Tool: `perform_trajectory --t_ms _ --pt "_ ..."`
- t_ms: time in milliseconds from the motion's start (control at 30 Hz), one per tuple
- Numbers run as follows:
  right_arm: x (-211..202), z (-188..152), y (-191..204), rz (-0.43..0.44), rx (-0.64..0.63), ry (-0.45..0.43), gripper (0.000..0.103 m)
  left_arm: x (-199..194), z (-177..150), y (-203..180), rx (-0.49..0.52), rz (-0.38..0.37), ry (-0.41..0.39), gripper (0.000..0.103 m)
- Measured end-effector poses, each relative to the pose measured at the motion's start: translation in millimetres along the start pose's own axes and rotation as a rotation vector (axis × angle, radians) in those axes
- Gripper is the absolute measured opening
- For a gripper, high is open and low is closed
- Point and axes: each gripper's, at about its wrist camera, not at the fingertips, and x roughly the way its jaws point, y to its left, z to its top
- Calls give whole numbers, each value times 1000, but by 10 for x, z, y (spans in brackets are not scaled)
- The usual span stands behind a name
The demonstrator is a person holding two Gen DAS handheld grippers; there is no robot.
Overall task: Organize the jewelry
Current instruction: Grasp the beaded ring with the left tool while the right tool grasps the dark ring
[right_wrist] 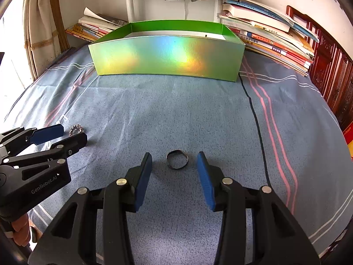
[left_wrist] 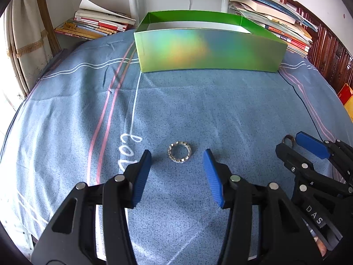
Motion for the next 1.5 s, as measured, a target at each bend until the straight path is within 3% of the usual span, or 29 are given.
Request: perform_trajectory --t_ms 500,633,733,967,1400,1500 --pt "-6 -9 -12 0 2 -5 44 -7 -13 -12 1 13 -9 50" --pt "-9 -14 -7 0 -1 -8 43 0 -14 18 -20 23 -8 60" --pt "-19 -15 4 15 -8 -11 29 4 -13 42 -26 9 -6 60" --pt "-22 -19 30 30 -17 -15 23 -12 -22 -3 -1 -12 -17 45" --pt "-18 -12 11 40 -20 -22 23 24 18 5 4 -29 -17 46" --pt "-25 -16 10 39 -19 -23 19 12 18 -8 12 -35 -19 30"
